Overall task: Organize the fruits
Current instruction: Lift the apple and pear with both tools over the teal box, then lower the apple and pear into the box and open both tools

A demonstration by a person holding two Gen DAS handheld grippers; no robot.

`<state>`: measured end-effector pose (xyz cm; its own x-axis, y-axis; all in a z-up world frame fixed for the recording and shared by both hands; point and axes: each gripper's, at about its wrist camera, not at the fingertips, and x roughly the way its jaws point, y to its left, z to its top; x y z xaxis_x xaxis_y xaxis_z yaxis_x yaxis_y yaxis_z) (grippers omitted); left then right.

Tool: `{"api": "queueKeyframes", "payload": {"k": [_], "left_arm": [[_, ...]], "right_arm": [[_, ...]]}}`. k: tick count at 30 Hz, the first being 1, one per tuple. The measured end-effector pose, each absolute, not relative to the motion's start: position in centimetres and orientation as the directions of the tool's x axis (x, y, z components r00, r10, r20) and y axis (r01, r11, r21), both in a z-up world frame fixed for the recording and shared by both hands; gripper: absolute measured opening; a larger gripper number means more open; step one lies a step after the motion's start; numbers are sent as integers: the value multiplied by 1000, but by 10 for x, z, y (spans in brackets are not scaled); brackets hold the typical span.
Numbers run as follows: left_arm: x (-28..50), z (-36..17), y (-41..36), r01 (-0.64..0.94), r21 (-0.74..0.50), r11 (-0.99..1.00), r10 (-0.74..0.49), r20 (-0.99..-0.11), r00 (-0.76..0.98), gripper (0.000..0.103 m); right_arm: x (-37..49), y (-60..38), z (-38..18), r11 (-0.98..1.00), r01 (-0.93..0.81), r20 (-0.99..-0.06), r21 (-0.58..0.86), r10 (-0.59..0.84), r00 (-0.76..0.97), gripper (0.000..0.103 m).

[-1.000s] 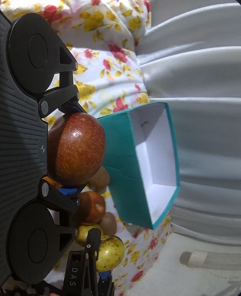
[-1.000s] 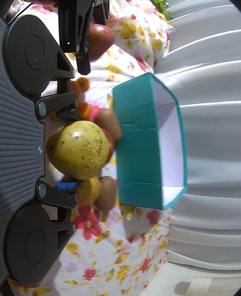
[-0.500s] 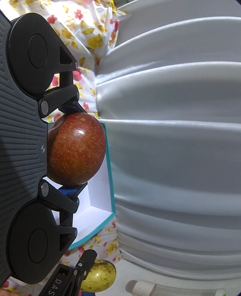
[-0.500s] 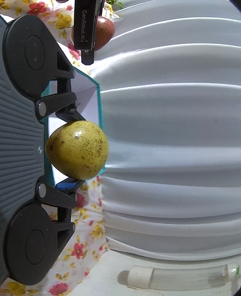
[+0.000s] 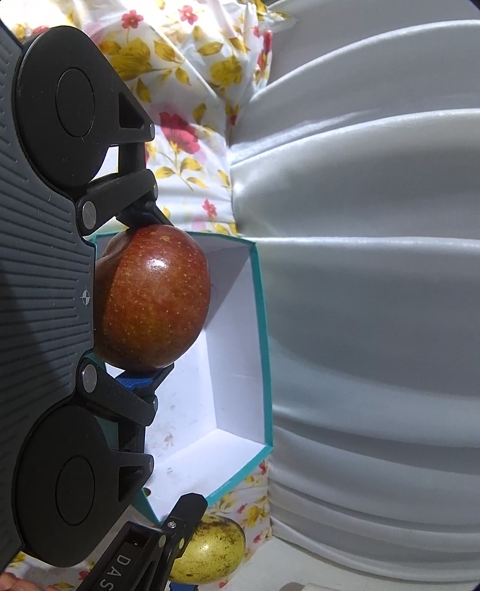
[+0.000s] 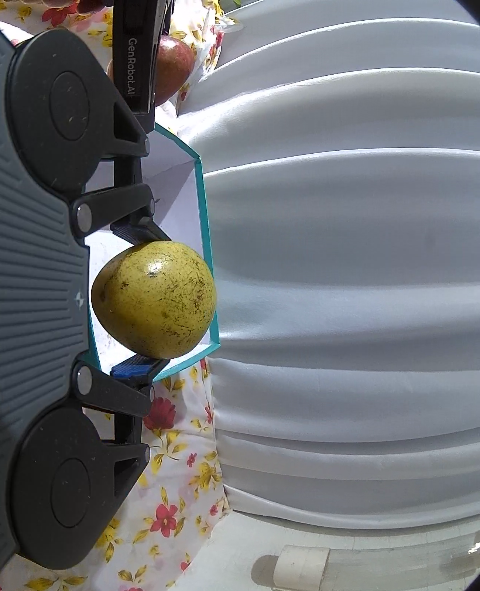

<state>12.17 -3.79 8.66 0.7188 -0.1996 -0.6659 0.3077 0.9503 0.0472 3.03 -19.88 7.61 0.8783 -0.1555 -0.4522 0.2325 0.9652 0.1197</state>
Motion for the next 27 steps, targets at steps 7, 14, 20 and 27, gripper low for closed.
{"api": "queueKeyframes", "payload": {"k": [7,14,20,27], "left_arm": [[137,74,-42,297,58,953,-177,-690,702,76],[150,61,-44,289,63,955,-160,-710,686,75],[157,52,-45,284,66,956,-148,-728,669,75],[166,42,-46,279,71,958,-133,-750,648,76]], "right_arm": [[45,-198,64,972,215,-461,94,-149,875,60],[63,-199,50,974,209,-490,87,-141,860,60],[74,-201,39,974,212,-511,81,-142,848,60],[85,-206,26,973,219,-541,70,-147,828,60]]}}
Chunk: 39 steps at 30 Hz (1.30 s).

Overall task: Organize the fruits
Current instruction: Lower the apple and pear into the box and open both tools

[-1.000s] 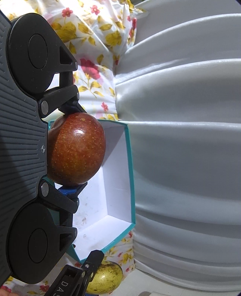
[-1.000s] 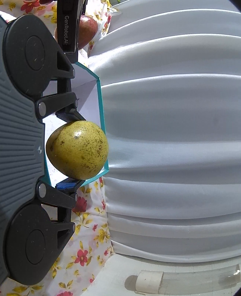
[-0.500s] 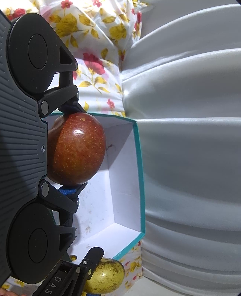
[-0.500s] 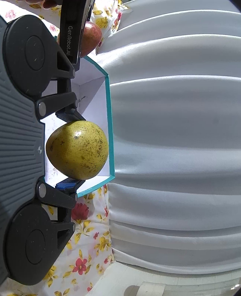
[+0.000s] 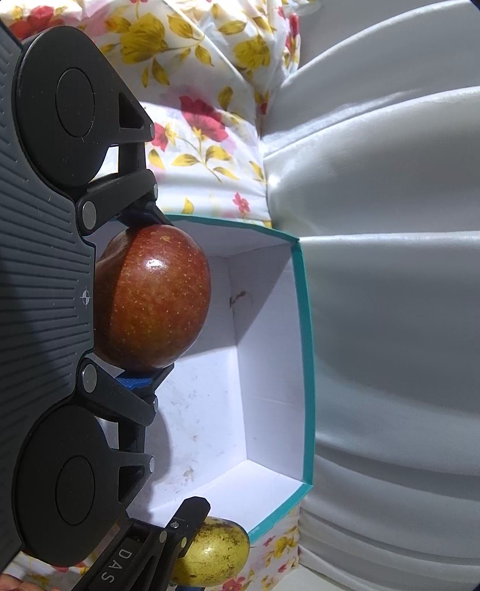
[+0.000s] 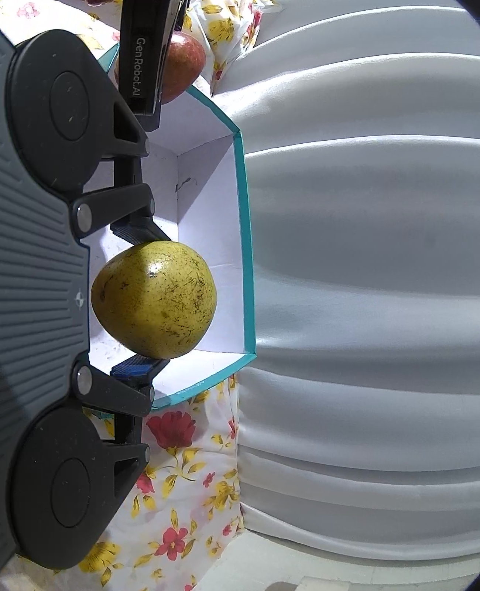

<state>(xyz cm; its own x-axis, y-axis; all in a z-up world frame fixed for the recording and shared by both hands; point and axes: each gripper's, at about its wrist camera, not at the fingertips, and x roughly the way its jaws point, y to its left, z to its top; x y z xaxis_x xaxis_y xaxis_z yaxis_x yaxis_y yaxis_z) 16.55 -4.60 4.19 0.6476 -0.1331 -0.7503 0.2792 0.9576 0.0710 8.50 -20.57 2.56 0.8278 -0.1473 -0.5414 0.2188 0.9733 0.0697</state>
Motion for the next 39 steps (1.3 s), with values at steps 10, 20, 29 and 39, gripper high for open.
{"api": "queueKeyframes", "payload": {"k": [10,20,29,39], "left_arm": [[173,28,-47,276,100,956,-105,-762,639,75],[178,20,-52,297,94,950,-115,-782,613,76],[178,14,-57,323,103,941,-117,-795,596,76],[166,33,-51,318,94,943,-144,-747,649,81]], "right_arm": [[96,-212,4,970,236,-598,48,-161,785,60],[101,-208,-5,973,228,-603,-32,-201,772,60],[106,-208,-6,974,221,-613,-52,-206,762,60],[89,-209,9,971,240,-561,-10,-205,802,93]]}}
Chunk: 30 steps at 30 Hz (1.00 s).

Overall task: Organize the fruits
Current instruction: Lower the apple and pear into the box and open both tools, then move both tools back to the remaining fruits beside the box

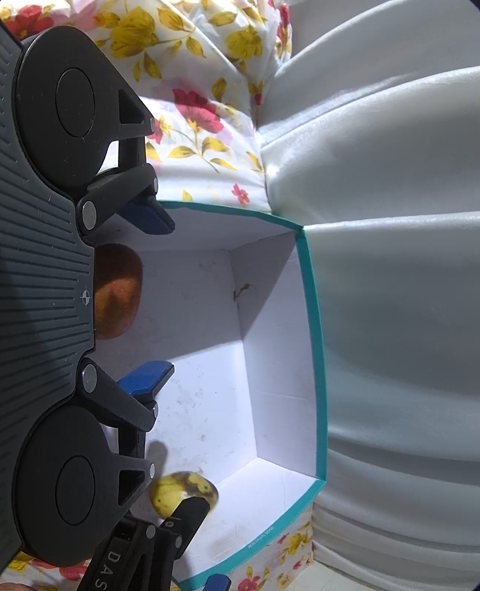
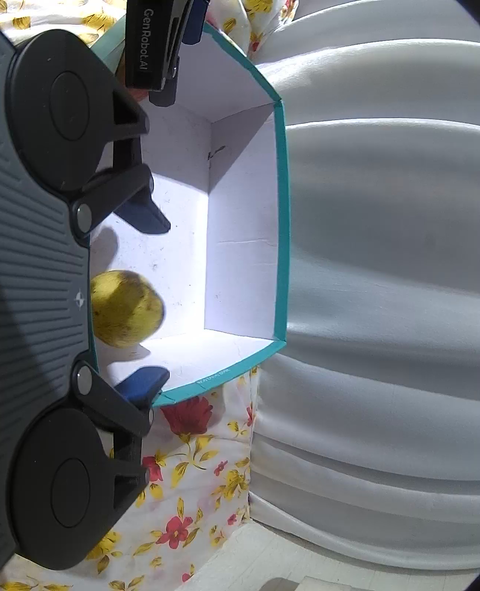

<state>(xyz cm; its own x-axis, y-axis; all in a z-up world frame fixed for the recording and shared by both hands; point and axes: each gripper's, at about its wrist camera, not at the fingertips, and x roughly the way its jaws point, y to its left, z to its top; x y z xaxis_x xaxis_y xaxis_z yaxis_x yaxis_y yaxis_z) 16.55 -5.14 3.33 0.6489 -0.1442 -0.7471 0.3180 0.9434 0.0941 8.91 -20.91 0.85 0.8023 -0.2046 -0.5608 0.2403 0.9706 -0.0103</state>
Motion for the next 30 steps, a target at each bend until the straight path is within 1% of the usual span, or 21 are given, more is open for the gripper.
{"api": "queueKeyframes", "payload": {"k": [2,3,7,10,12,13,14,16,19,25,28,30], "left_arm": [[160,38,-50,314,102,944,-139,-739,659,81],[156,41,-49,314,105,944,-139,-735,664,81],[140,49,-43,313,114,943,-139,-720,680,82],[127,51,-38,307,129,943,-126,-714,689,83],[119,50,-34,304,133,943,-120,-718,685,83],[115,50,-33,303,134,944,-118,-719,685,83],[111,49,-31,303,137,943,-115,-721,683,83],[103,48,-29,300,142,943,-109,-722,683,83],[88,46,-22,304,145,942,-113,-713,691,83],[52,27,-11,328,161,931,-123,-707,697,83],[38,18,-5,350,145,925,-151,-706,692,83],[28,13,-2,364,128,923,-174,-704,688,83]], "right_arm": [[79,-209,15,968,250,-531,1,-211,821,97],[73,-210,19,965,263,-518,2,-224,825,100],[47,-214,33,956,290,-469,44,-236,851,103],[17,-213,44,952,291,-380,93,-236,894,103],[-1,-209,50,947,311,-306,86,-272,912,103],[-8,-206,51,946,316,-295,67,-284,912,103],[-12,-204,50,953,300,-307,49,-272,912,103],[-17,-199,43,962,273,-364,27,-245,899,103],[-28,-193,31,961,275,-438,34,-233,868,103],[-50,-185,10,951,308,-480,6,-267,836,103],[-55,-186,-1,952,307,-507,24,-253,824,103],[-59,-185,-8,950,311,-522,29,-251,815,101]]}}
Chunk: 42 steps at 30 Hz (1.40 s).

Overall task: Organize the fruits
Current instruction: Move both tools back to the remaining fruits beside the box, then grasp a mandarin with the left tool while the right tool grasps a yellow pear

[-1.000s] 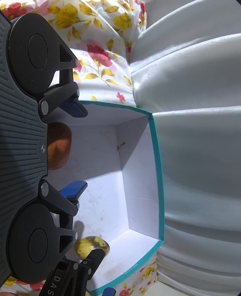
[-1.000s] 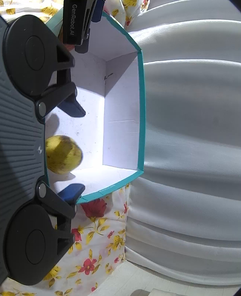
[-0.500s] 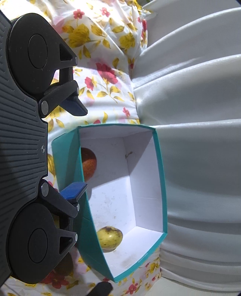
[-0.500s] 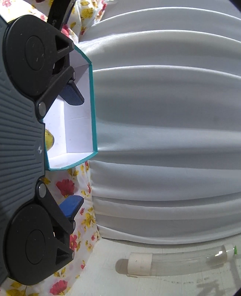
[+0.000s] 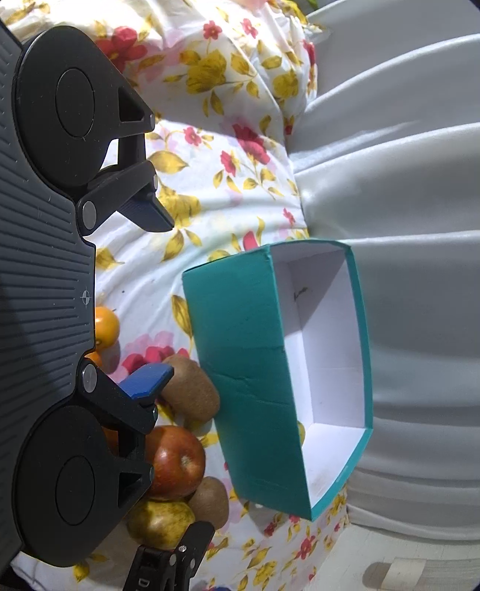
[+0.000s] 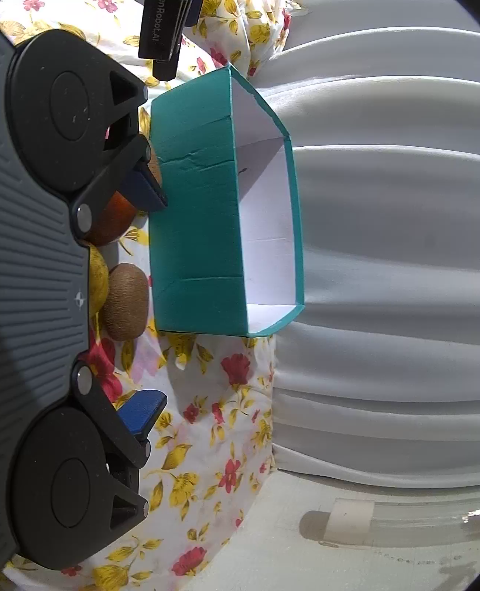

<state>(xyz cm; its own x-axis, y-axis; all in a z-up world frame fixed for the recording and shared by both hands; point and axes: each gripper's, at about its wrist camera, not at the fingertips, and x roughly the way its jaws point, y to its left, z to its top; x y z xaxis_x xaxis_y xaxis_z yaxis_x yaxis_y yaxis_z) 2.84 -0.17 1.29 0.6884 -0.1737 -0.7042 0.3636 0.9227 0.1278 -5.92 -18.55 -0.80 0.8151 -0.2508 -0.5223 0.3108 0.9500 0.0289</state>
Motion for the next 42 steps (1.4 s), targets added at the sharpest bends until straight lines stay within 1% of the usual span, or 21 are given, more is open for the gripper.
{"api": "queueKeyframes", "payload": {"k": [1,4,6,10,14,16,20,25,28,30,32,34,41,42], "left_arm": [[25,10,0,367,124,922,-179,-703,688,83],[15,3,3,379,116,918,-194,-703,684,83],[11,-2,5,385,108,916,-200,-711,675,83],[6,-10,7,413,81,907,-230,-728,646,83],[3,-19,5,441,89,893,-237,-740,629,82],[4,-24,5,448,85,890,-237,-752,615,82],[5,-28,6,458,75,886,-251,-752,609,83],[3,-28,6,471,57,880,-271,-754,598,79],[-1,-28,5,487,37,873,-288,-766,574,75],[-3,-31,3,503,31,864,-295,-777,556,75],[-1,-37,0,500,39,865,-277,-793,543,69],[0,-40,-1,495,25,869,-280,-799,532,69],[1,-48,-11,503,30,864,-283,-796,534,64],[2,-51,-13,504,28,863,-280,-804,525,60]], "right_arm": [[-61,-185,-11,951,307,-529,34,-244,813,97],[-64,-184,-18,954,297,-551,36,-229,802,95],[-66,-182,-23,957,289,-562,35,-220,797,91],[-65,-179,-32,959,281,-581,30,-212,785,89],[-62,-176,-39,964,264,-604,28,-194,773,87],[-60,-175,-42,966,259,-610,22,-193,769,85],[-58,-176,-43,965,263,-606,11,-203,769,85],[-56,-180,-49,966,258,-637,13,-191,747,76],[-55,-179,-51,969,247,-634,6,-187,751,75],[-53,-178,-51,972,236,-636,5,-179,751,73],[-51,-177,-54,975,224,-642,11,-165,748,70],[-49,-177,-58,977,211,-655,14,-151,741,64],[-42,-177,-62,979,204,-651,1,-155,743,64],[-41,-177,-63,979,202,-651,0,-154,744,64]]}}
